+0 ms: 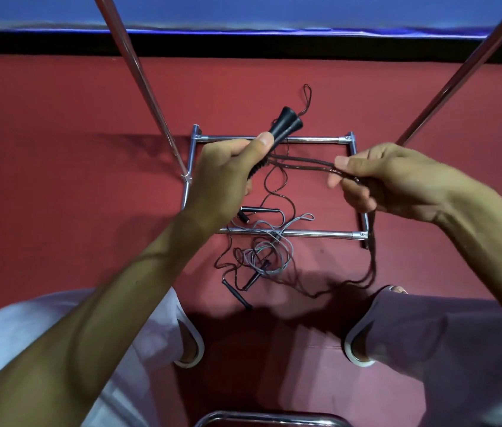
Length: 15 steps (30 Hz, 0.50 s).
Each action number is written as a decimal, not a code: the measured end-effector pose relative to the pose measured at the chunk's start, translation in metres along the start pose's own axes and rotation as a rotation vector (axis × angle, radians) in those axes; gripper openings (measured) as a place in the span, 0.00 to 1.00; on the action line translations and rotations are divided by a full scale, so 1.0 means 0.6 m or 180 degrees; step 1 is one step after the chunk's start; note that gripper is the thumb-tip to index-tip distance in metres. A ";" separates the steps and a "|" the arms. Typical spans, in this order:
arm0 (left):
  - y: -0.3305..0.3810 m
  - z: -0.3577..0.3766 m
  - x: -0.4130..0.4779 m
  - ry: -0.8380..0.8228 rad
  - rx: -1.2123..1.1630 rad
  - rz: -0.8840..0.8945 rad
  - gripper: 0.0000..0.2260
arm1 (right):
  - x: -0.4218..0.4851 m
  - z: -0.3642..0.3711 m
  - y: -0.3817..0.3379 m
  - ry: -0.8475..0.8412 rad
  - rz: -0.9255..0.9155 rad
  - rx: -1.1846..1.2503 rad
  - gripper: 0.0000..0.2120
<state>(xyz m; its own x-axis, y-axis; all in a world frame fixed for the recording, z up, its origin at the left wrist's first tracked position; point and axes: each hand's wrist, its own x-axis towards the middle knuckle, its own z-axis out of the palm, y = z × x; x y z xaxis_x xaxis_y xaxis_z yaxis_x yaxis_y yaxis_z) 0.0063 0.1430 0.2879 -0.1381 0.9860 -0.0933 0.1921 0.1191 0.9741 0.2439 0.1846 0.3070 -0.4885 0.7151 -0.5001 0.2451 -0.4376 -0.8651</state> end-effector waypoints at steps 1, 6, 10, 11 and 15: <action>-0.002 0.000 0.000 -0.0019 0.0054 0.0055 0.21 | 0.001 -0.001 -0.003 -0.0096 0.0221 0.0242 0.12; -0.017 0.000 0.005 -0.0057 0.0372 0.0273 0.22 | 0.005 0.007 0.007 0.0107 -0.0259 -0.0644 0.17; -0.025 -0.001 0.010 -0.0006 0.0519 0.0319 0.15 | -0.005 0.021 0.007 0.0426 -0.1082 -0.2025 0.17; -0.025 -0.001 0.008 -0.0012 0.0653 0.0370 0.14 | -0.006 0.023 0.007 0.0463 -0.1155 -0.2180 0.16; -0.025 0.000 -0.001 -0.0279 0.1553 0.0669 0.18 | 0.001 0.013 0.007 0.0501 -0.0732 -0.1019 0.17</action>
<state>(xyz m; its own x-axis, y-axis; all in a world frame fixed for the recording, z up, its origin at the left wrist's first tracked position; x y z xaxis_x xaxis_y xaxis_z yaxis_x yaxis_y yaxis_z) 0.0038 0.1405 0.2732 0.0295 0.9980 0.0562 0.6389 -0.0620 0.7668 0.2382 0.1787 0.3032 -0.4330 0.8597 -0.2710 0.4045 -0.0834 -0.9107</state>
